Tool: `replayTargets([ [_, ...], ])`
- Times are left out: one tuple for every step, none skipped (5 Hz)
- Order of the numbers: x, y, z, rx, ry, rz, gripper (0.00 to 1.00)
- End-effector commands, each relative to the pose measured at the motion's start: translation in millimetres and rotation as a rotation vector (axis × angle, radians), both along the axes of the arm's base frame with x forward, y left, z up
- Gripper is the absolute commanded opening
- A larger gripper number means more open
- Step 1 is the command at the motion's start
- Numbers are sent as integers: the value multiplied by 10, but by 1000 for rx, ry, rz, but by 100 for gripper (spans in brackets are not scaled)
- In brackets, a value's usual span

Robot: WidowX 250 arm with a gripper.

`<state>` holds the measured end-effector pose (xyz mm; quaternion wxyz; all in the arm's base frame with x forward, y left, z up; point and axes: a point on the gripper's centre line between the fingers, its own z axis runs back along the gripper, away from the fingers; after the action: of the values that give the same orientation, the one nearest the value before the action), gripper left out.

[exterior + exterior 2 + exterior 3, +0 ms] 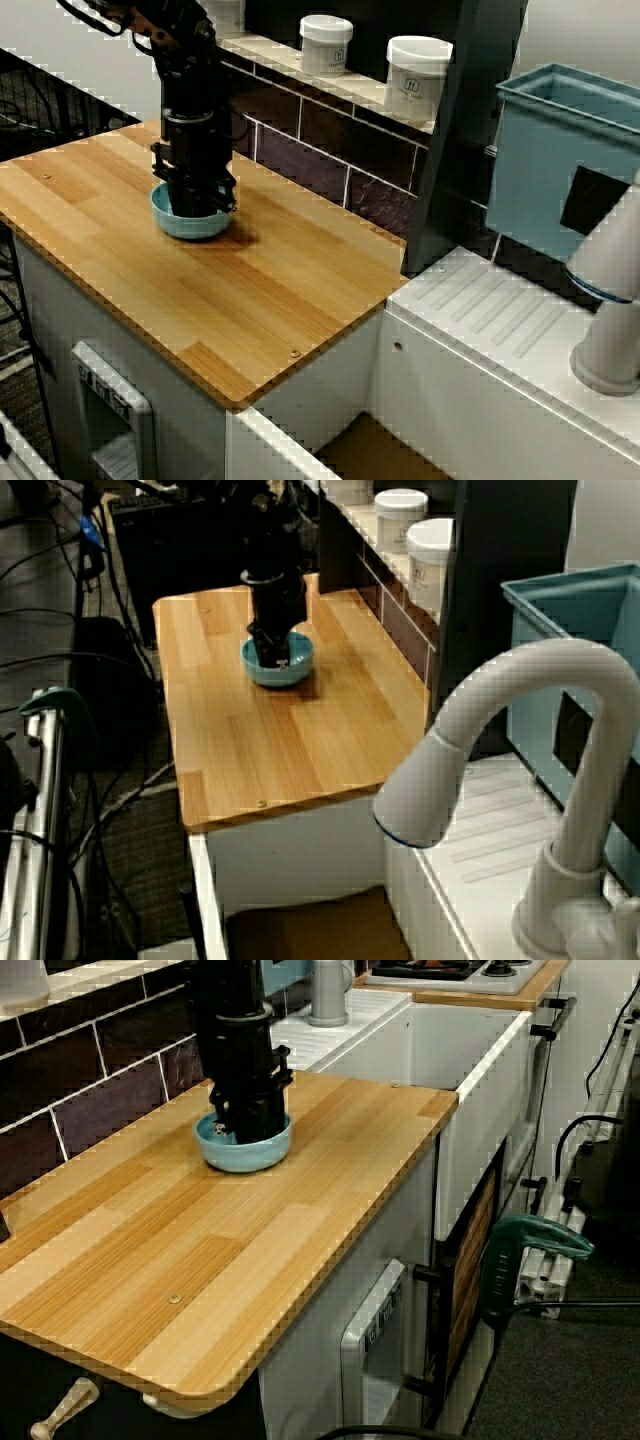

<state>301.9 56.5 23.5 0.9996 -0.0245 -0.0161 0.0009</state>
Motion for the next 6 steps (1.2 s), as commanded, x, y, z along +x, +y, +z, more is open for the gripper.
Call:
replayTargets([
  [-14, -378, 104, -8, -14, -26, 0],
  [-15, -516, 128, -8, -13, -41, 0],
  [-34, -653, 153, -7, -18, -54, 0],
  [-58, -765, 182, -14, -13, -69, 0],
  [-125, -871, 185, -10, -12, -84, 0],
  [-166, -927, 157, 6, -14, -96, 0],
])
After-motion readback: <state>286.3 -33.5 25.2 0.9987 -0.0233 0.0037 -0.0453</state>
